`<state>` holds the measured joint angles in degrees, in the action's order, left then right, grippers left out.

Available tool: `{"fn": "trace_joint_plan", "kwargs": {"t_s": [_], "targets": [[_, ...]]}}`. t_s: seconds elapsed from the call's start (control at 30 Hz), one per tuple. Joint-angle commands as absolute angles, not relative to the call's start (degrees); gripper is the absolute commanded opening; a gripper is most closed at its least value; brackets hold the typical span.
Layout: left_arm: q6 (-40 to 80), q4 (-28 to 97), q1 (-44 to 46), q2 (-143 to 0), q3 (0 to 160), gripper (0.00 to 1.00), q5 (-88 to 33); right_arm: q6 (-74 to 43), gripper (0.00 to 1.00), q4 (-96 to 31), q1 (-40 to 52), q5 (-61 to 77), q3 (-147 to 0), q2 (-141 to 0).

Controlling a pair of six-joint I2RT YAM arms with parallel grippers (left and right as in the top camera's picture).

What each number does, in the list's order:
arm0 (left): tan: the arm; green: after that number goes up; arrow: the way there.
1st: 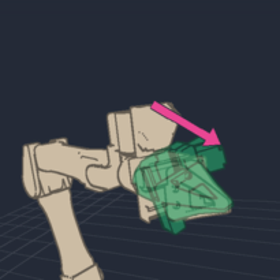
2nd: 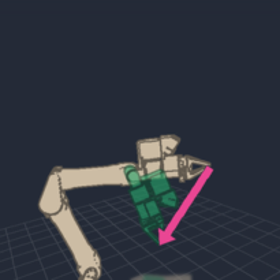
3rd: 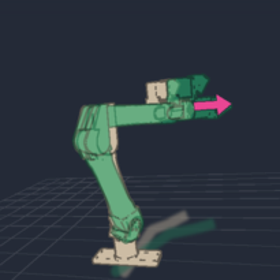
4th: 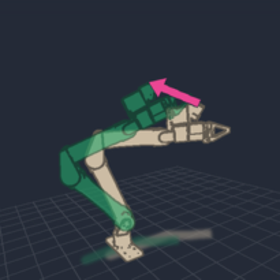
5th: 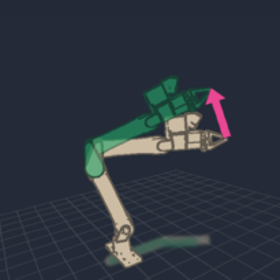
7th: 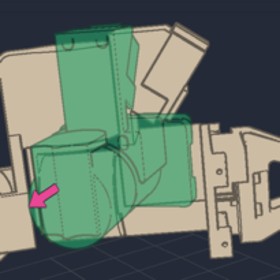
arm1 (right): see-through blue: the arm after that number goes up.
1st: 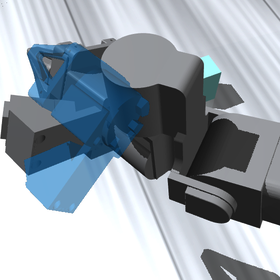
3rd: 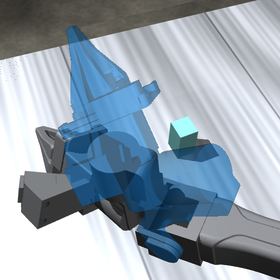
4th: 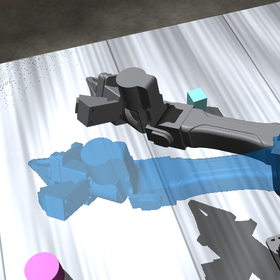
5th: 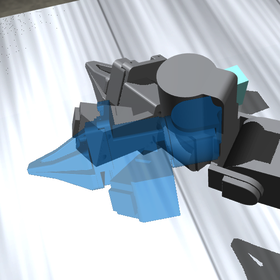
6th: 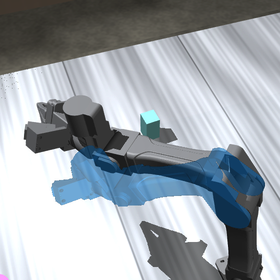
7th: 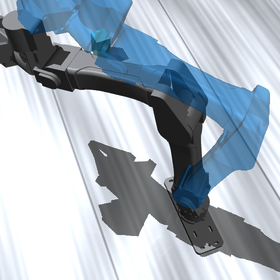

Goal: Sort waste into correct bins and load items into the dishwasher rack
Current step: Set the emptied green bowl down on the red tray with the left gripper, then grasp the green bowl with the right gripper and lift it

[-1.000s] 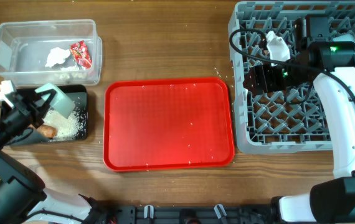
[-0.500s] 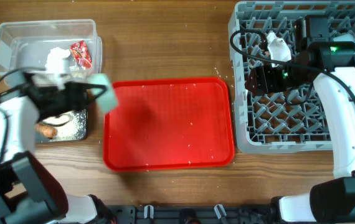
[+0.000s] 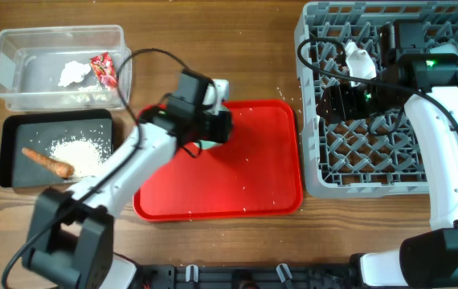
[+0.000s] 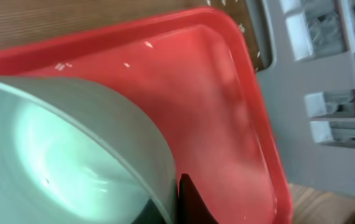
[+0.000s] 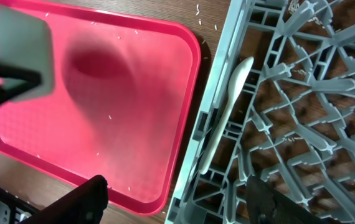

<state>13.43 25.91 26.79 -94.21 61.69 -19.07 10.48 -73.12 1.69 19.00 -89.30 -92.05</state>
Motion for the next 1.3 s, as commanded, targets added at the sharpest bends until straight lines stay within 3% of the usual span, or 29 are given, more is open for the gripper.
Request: {"fn": "trace_joint_plan", "kwargs": {"t_s": [0.0, 0.13, 0.17, 0.27, 0.43, 0.5, 0.6, 0.83, 1.2, 1.27], "targets": [[15.9, 24.6, 30.3, -98.6, 61.8, 0.08, -11.2, 9.8, 0.73, -73.6, 1.8, 18.9, -89.1, -92.8], [15.9, 23.1, 31.0, -99.9, 61.8, 0.17, -11.3, 8.8, 0.73, -73.6, 1.8, 18.8, -89.1, -92.8], [15.9, 22.9, 31.0, -99.8, 61.8, 0.23, -11.3, 8.8, 0.73, -73.5, 1.8, 18.8, -89.1, -92.8], [15.9, 24.7, 30.6, -98.7, 63.2, 0.63, -11.5, 8.8, 0.74, -73.5, 1.8, 18.8, -89.1, -92.8], [15.9, 33.7, 24.0, -88.9, 66.2, 0.76, -11.5, 8.8, 0.9, -71.9, 1.8, 21.9, -89.1, -92.8], [15.9, 37.3, 20.1, -85.1, 66.2, 0.8, -11.5, 8.8, 0.89, -70.4, 1.8, 26.1, -89.1, -92.8], [15.9, 46.4, 8.1, -78.2, 66.2, 0.96, -11.5, 4.4, 0.85, -66.8, 3.7, 29.3, -89.1, -92.8], [15.9, 55.8, -7.2, -77.9, 65.7, 1.0, -11.5, -3.4, 0.83, -60.8, 18.0, 18.1, -89.1, -95.5], [15.9, 55.9, -8.1, -78.5, 65.7, 1.0, -12.1, -16.4, 0.71, -53.3, 27.7, 15.0, -89.1, -115.9], [15.9, 55.9, -8.1, -78.5, 65.7, 1.0, -12.1, -16.8, 0.58, -52.9, 28.7, 15.0, -89.1, -118.8]]}}
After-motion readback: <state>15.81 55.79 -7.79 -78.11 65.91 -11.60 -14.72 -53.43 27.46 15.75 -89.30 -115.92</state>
